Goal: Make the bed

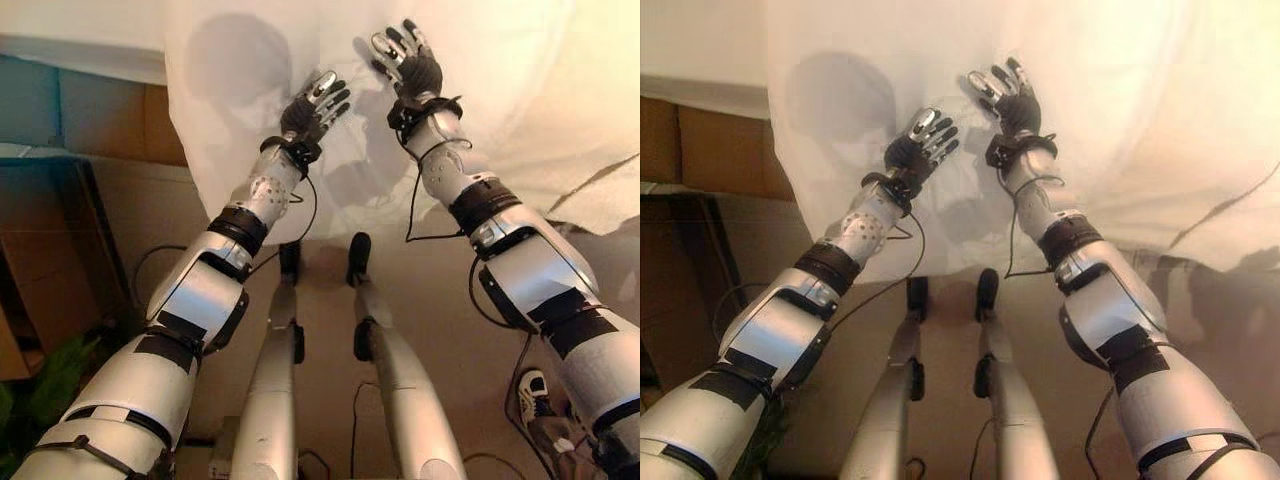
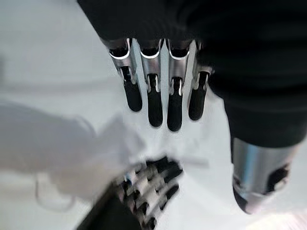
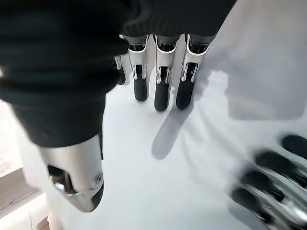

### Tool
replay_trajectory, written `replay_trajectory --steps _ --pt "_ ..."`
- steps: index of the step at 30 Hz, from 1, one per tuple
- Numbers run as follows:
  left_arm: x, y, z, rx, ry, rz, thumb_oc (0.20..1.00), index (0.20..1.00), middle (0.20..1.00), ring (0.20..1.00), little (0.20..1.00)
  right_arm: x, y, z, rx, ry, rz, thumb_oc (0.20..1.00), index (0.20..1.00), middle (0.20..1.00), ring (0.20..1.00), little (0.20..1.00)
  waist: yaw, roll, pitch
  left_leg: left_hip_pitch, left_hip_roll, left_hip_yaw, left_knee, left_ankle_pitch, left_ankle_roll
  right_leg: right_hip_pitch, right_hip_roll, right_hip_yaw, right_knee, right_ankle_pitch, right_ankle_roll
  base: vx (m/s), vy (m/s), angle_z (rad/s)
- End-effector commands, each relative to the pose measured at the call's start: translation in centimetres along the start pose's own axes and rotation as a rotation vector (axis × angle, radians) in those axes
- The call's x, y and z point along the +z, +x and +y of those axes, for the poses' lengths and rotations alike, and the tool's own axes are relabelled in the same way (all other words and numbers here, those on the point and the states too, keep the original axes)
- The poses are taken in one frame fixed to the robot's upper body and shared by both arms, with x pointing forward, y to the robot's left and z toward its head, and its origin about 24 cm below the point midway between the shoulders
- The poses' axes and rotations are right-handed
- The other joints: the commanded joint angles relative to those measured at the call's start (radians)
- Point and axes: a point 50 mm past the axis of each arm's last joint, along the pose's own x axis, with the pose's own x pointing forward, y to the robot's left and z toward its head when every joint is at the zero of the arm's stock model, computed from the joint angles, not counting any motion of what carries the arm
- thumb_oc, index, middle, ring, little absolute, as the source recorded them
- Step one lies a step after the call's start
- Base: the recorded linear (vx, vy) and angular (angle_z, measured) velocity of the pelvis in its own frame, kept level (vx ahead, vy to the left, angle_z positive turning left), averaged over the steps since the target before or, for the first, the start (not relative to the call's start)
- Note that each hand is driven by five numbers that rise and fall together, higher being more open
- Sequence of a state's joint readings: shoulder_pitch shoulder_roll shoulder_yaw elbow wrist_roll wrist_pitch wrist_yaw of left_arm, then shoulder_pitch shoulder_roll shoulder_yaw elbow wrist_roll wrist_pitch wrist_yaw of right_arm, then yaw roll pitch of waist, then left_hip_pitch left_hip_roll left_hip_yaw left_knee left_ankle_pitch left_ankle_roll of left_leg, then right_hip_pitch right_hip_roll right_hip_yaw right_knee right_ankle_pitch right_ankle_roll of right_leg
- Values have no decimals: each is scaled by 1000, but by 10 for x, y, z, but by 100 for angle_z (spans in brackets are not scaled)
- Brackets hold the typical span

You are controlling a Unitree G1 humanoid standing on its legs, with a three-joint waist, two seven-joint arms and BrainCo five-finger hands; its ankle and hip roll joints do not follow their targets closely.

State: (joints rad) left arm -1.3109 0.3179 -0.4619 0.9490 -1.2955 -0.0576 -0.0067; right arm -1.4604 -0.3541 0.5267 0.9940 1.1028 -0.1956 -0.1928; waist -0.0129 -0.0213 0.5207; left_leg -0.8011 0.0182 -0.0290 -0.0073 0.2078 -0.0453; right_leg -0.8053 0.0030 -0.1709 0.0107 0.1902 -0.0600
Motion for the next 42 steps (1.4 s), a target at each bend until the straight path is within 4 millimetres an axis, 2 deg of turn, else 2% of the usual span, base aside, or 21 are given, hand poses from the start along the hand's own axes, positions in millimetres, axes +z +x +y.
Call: replay_trajectory --steps 1,11,15,16,17,19,22,23,24,26,27,28,31,32,35,36,37,38,39,41,42 --pt "32 1 20 167 107 -101 1000 1000 1000 1000 1000 -38 -6 -2 -44 -121 147 1000 1000 1000 1000 1000 -18 10 -1 11 -61 35 -6 -58 -41 -4 -22 29 9 -29 165 3 0 -5" --pt "32 -6 44 314 267 -107 1000 1000 1000 1000 1000 -51 -11 -28 -135 -316 190 1000 1000 1000 1000 1000 -19 11 -1 -13 -65 43 -9 -55 -47 -23 -23 27 -8 -16 164 0 1 0" --pt "37 -11 55 357 407 -117 1000 1000 1000 1000 1000 -44 -12 -43 -181 -348 171 1000 1000 1000 1000 1000 -18 12 -1 -46 -73 50 4 -33 -43 -48 -34 11 -5 6 158 -42 -9 2" --pt "36 -17 70 415 414 -112 1000 1000 1000 1000 1000 -48 -15 -52 -209 -342 179 1000 1000 1000 1000 1000 -14 13 -1 -30 -71 42 8 -55 -47 -31 -32 15 -2 -14 165 -71 -6 4" --pt "36 -21 77 447 407 -116 1000 1000 1000 1000 1000 -49 -16 -56 -227 -343 179 1000 1000 1000 1000 1000 -13 10 -1 -53 -75 51 14 -35 -43 -49 -38 3 -1 4 158 -32 1 5" --pt "33 -25 84 480 401 -114 1000 1000 1000 1000 1000 -52 -18 -61 -243 -343 186 1000 1000 1000 1000 1000 -13 12 -1 -56 -76 51 17 -35 -43 -51 -39 1 0 3 158 -52 9 3" --pt "30 -37 105 586 399 -130 1000 1000 1000 1000 1000 -60 -28 -84 -333 -324 201 1000 1000 1000 1000 1000 -8 15 -1 -62 -77 53 28 -41 -45 -56 -44 -5 9 -1 157 -22 7 2" --pt "30 -52 126 658 446 -120 1000 1000 1000 1000 1000 -64 -36 -101 -398 -296 207 1000 1000 1000 1000 1000 -6 16 -1 -67 -79 56 37 -44 -46 -58 -46 -7 15 -4 158 0 0 0" --pt "30 -52 127 659 448 -119 1000 1000 1000 1000 1000 -64 -36 -101 -397 -296 208 1000 1000 1000 1000 1000 -6 15 -1 -66 -79 57 38 -45 -46 -57 -46 -7 16 -5 158 -43 29 2" --pt "26 -76 158 767 460 -86 1000 1000 1000 1000 1000 -71 -50 -128 -492 -281 226 1000 1000 1000 1000 1000 -7 18 -1 -68 -81 64 46 -50 -44 -59 -50 -7 21 -4 159 -15 15 1" --pt "25 -76 159 767 461 -84 1000 1000 1000 1000 1000 -71 -51 -128 -493 -281 227 1000 1000 1000 1000 1000 -7 17 -1 -67 -81 65 46 -51 -44 -58 -50 -7 22 -5 159 -29 42 2" --pt "20 -96 182 858 481 -39 1000 1000 1000 1000 1000 -81 -65 -148 -573 -271 259 1000 1000 1000 1000 1000 -10 19 -1 -70 -80 69 50 -53 -42 -61 -53 -6 25 -4 159 -33 40 2" --pt "13 -124 209 955 496 14 1000 1000 1000 1000 1000 -101 -93 -179 -653 -346 359 1000 1000 1000 1000 1000 -14 17 -1 -74 -81 80 67 -62 -37 -67 -56 0 36 -5 158 -34 41 3" --pt "13 -124 209 956 496 15 1000 1000 1000 1000 1000 -101 -94 -179 -653 -348 360 1000 1000 1000 1000 1000 -14 17 -1 -73 -81 80 69 -64 -37 -66 -56 1 37 -6 158 -34 41 3" --pt "-11 -154 230 1032 429 64 1000 1000 1000 1000 1000 -125 -135 -211 -715 -453 500 1000 1000 1000 1000 1000 -19 20 -1 -81 -84 92 101 -80 -27 -75 -59 8 57 -10 156 -28 44 -3" --pt "-11 -154 230 1032 428 66 1000 1000 1000 1000 1000 -125 -136 -211 -715 -455 502 1000 1000 1000 1000 1000 -19 21 -1 -80 -84 93 102 -82 -27 -74 -59 9 58 -11 156 -27 33 -6" --pt "-25 -167 237 1058 407 100 1000 1000 1000 1000 1000 -133 -157 -227 -741 -520 582 1000 1000 1000 1000 1000 -19 25 -1 -83 -85 96 113 -86 -25 -77 -61 10 67 -13 155 -19 13 -3" --pt "-25 -168 237 1058 407 102 1000 1000 1000 1000 1000 -134 -157 -227 -742 -521 583 1000 1000 1000 1000 1000 -19 25 -1 -82 -85 96 114 -86 -25 -76 -61 10 68 -14 155 -33 32 -4" --pt "-37 -180 243 1087 380 129 1000 1000 1000 1000 1000 -141 -180 -241 -776 -563 650 1000 1000 1000 1000 1000 -20 31 -1 -82 -88 98 122 -91 -22 -78 -62 14 77 -17 154 -25 25 -4" --pt "-44 -187 245 1100 369 146 1000 1000 1000 1000 1000 -145 -192 -247 -797 -573 681 1000 1000 1000 1000 1000 -20 32 -1 -82 -89 100 130 -94 -21 -77 -63 15 83 -19 153 -21 23 -4" --pt "-51 -194 248 1109 364 170 1000 1000 1000 1000 1000 -148 -207 -256 -826 -582 720 1000 1000 1000 1000 1000 -21 35 -1 -81 -89 102 138 -99 -18 -79 -64 17 91 -22 153 -26 35 -3"
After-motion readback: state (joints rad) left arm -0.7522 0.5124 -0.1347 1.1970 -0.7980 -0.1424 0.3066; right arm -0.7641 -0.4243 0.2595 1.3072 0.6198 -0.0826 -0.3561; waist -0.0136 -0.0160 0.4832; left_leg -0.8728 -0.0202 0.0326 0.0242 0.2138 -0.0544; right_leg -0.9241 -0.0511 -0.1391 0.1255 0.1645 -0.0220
